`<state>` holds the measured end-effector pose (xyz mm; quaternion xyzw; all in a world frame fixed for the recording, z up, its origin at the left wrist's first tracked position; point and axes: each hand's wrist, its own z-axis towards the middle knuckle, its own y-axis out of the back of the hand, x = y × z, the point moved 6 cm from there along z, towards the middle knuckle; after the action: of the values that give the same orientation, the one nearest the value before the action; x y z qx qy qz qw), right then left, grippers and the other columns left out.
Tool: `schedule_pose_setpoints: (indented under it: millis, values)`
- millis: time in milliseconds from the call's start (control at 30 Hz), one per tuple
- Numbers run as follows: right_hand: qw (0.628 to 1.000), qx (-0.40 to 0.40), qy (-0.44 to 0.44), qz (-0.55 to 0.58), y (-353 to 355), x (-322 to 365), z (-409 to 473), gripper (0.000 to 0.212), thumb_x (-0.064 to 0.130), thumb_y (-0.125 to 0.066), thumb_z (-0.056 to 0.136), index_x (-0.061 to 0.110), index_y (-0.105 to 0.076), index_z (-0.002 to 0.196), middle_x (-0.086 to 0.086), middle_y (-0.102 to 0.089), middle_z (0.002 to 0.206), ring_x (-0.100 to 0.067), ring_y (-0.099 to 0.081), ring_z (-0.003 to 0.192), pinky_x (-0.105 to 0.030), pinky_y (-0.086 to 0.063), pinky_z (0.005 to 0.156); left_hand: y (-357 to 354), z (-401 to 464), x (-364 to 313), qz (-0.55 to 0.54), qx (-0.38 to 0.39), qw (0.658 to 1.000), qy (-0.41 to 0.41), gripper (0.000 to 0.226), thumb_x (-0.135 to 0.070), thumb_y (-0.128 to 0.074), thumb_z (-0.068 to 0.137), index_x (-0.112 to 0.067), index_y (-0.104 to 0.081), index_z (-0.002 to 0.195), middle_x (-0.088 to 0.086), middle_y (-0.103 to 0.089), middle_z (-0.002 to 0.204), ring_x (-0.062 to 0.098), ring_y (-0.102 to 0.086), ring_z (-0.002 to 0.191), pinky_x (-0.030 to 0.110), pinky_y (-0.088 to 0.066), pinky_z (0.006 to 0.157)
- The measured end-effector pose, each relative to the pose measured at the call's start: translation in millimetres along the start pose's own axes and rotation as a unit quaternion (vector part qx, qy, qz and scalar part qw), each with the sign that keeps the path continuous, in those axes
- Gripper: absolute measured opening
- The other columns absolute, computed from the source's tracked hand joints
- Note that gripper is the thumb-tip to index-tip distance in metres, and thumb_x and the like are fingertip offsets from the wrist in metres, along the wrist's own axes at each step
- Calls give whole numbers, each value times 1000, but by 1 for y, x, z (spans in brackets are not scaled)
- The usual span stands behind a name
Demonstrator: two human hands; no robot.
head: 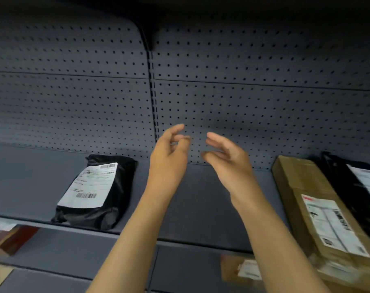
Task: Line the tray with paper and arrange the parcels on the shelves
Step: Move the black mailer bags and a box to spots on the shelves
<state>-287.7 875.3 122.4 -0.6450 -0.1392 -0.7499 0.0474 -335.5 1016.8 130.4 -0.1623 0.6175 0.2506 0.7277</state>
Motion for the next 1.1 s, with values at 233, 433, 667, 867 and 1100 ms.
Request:
schedule_pose_setpoints:
  millis: [233, 433, 667, 867, 1100]
  values:
    - [999, -41, -3, 0, 141, -18, -24, 44, 21, -66, 92, 38, -60, 133, 20, -66, 125, 13, -62, 104, -11, -46, 77, -122, -57, -10, -23, 25, 999, 28, 32, -28, -54, 100, -35, -61, 130, -19, -60, 106, 4, -61, 111, 38, -50, 103]
    - [997, -69, -27, -15, 235, -37, -32, 44, 19, -61, 96, 35, -58, 137, 18, -64, 129, 7, -60, 110, -14, -46, 77, -207, -90, -14, -35, 48, 997, 42, 34, -29, -56, 100, -34, -60, 133, -14, -61, 112, -3, -58, 106, 27, -50, 95]
    - [986, -64, -99, -115, 283, -87, -36, 54, 23, -59, 95, 33, -46, 146, 10, -52, 146, -11, -50, 130, -28, -40, 99, -267, -100, 20, 35, 109, 988, 103, 52, -30, -58, 100, -28, -47, 150, -9, -49, 152, 12, -45, 140, 27, -39, 102]
    - [977, -45, -141, -156, 284, -118, -42, 61, 18, -55, 97, 28, -35, 155, 1, -46, 153, -4, -57, 85, -9, -42, 57, -290, -114, 63, 80, 182, 964, 176, 32, -13, -56, 100, -37, -52, 120, -23, -61, 96, -6, -57, 80, 18, -51, 71]
    - [977, -78, -136, -143, 286, -131, -40, 61, 13, -57, 94, 27, -43, 152, 2, -54, 147, 3, -57, 78, -6, -42, 62, -287, -113, 76, 24, 200, 950, 239, 28, -15, -60, 98, -21, -66, 125, 7, -78, 109, 23, -77, 95, 37, -63, 77]
